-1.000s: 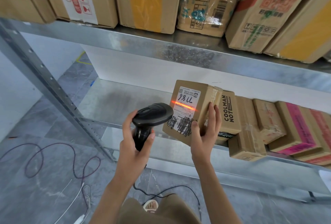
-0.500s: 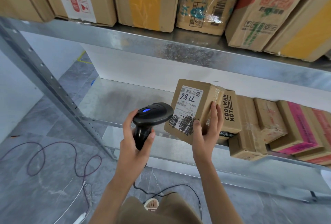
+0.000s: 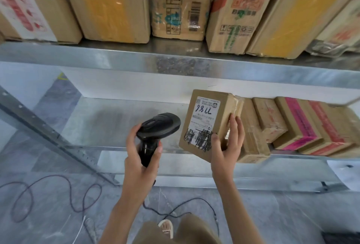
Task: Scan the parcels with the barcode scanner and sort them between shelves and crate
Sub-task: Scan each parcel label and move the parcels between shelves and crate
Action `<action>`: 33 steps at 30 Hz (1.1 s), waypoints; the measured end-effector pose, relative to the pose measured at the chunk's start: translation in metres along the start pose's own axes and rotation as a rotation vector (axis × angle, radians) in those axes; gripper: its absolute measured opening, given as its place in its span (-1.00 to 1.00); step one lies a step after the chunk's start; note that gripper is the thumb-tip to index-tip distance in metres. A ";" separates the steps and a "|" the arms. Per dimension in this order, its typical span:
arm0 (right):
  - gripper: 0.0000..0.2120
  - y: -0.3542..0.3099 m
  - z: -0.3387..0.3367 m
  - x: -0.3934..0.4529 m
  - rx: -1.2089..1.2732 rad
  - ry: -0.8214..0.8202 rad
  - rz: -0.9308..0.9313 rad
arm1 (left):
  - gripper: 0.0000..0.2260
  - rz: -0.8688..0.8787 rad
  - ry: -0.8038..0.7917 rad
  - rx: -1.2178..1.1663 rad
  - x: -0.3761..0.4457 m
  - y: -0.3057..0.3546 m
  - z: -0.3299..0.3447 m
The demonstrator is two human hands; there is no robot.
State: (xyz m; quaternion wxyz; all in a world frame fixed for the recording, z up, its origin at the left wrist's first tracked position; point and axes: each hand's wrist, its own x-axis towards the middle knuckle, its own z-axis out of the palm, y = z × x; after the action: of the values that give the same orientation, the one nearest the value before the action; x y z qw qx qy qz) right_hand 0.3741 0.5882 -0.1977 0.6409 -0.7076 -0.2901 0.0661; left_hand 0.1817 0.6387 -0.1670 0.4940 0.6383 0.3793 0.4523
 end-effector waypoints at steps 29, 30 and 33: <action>-0.37 0.037 -0.445 -0.063 -0.139 1.002 0.249 | -0.44 0.294 -1.039 -0.070 -0.141 0.085 0.415; -0.37 0.038 -0.459 -0.071 -0.146 1.032 0.263 | -0.44 0.301 -1.066 -0.073 -0.150 0.086 0.428; -0.37 0.046 -0.489 -0.092 -0.174 1.121 0.289 | -0.46 0.306 -1.135 -0.073 -0.170 0.086 0.465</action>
State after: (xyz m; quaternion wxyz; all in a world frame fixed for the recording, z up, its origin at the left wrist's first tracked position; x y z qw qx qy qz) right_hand 0.5410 0.1179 -0.1835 0.6206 -0.7170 0.1885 -0.2554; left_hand 0.5762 0.3275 -0.1651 0.5707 0.8106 -0.0568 0.1188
